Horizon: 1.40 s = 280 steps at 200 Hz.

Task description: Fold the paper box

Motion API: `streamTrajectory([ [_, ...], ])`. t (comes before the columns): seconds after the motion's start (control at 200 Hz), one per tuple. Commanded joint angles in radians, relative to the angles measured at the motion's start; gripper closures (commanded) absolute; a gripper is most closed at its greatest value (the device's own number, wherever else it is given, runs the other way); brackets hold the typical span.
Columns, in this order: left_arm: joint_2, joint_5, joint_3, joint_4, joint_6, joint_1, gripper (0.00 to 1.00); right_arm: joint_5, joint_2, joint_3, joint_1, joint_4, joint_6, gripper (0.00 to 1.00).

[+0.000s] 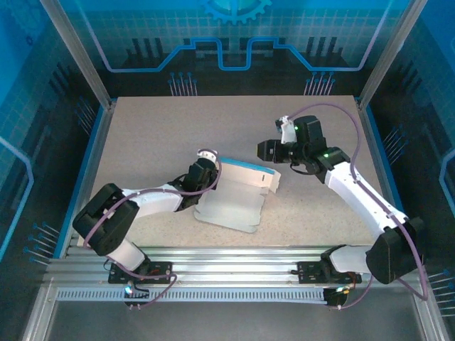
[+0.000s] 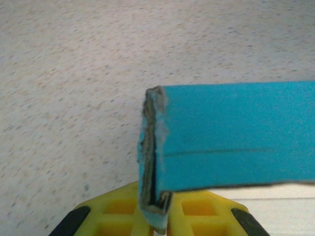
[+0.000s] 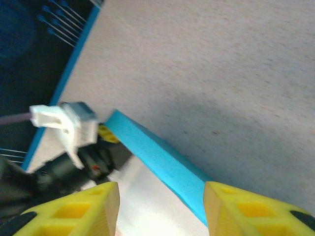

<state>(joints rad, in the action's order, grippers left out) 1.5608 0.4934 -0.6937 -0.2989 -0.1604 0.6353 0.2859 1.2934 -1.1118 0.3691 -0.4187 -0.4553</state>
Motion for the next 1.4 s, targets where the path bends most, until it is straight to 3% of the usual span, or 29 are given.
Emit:
streamTrajectory([
  [0.0, -0.067, 0.087, 0.056, 0.035, -0.104, 0.008, 0.84, -0.063, -0.037, 0.024, -0.016, -0.142, 0.08, 0.51],
  [0.175, -0.151, 0.057, 0.108, 0.035, -0.121, 0.019, 0.72, -0.057, -0.078, 0.057, -0.011, -0.128, 0.064, 0.52],
  [0.345, -0.296, 0.017, 0.15, 0.11, -0.123, 0.029, 0.69, -0.111, -0.092, 0.097, 0.026, -0.095, 0.036, 0.52],
  [0.63, -0.46, -0.383, 0.213, 0.251, -0.217, 0.067, 0.61, -0.248, -0.042, 0.054, 0.076, -0.092, -0.097, 0.52],
  [0.755, -0.428, -0.463, 0.222, 0.262, -0.261, 0.1, 0.6, -0.298, 0.01, 0.032, 0.122, -0.072, -0.161, 0.52],
  [0.981, -0.356, -0.498, 0.255, 0.173, -0.317, 0.149, 0.56, -0.364, 0.067, 0.024, 0.162, -0.017, -0.226, 0.54],
  [1.396, -0.188, -0.438, 0.272, 0.053, -0.373, 0.218, 0.59, -0.367, 0.139, 0.012, 0.169, 0.019, -0.248, 0.58],
])
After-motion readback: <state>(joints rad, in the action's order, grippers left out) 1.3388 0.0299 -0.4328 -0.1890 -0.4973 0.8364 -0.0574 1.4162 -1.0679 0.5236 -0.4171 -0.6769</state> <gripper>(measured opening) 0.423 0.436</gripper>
